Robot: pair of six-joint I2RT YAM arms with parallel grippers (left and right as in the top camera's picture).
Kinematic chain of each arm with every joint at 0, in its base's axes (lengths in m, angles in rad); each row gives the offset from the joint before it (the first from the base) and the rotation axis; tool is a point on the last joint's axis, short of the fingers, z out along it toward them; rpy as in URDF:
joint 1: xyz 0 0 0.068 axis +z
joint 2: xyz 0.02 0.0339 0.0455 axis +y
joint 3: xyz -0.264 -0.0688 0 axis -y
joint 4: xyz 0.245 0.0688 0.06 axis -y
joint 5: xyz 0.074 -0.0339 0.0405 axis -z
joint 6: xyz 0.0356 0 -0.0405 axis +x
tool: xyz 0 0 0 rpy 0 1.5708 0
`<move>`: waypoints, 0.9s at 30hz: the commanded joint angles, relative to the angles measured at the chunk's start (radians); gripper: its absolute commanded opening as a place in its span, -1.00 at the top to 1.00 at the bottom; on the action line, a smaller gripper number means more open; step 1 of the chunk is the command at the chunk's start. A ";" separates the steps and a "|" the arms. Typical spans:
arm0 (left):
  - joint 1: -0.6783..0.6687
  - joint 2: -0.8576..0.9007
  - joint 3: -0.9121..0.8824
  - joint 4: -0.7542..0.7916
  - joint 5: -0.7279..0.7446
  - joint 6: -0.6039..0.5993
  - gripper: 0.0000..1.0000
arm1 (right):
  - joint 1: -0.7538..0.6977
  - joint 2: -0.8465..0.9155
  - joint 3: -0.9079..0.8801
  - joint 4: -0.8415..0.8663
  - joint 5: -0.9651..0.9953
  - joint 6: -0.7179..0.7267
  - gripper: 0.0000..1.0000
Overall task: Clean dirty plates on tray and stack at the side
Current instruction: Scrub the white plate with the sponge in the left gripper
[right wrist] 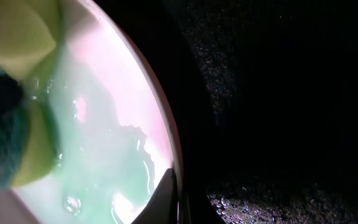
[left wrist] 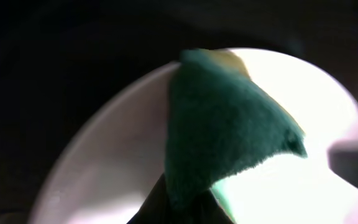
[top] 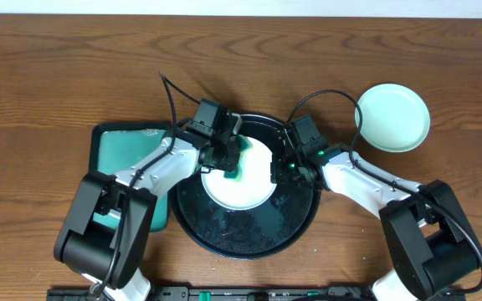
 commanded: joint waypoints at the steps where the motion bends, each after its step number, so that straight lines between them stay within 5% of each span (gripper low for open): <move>1: 0.017 0.035 -0.018 -0.018 -0.400 -0.066 0.86 | 0.022 0.043 -0.021 -0.023 -0.003 -0.005 0.97; 11: 0.017 0.035 -0.018 -0.293 -0.428 -0.335 0.86 | 0.022 0.043 -0.021 -0.022 -0.003 -0.004 0.97; 21: 0.016 0.035 -0.018 -0.472 0.293 -0.100 0.86 | 0.022 0.043 -0.021 -0.023 -0.003 -0.004 0.97; 27: -0.012 0.036 -0.018 -0.413 0.357 -0.112 0.85 | 0.022 0.043 -0.021 -0.023 -0.003 -0.004 0.97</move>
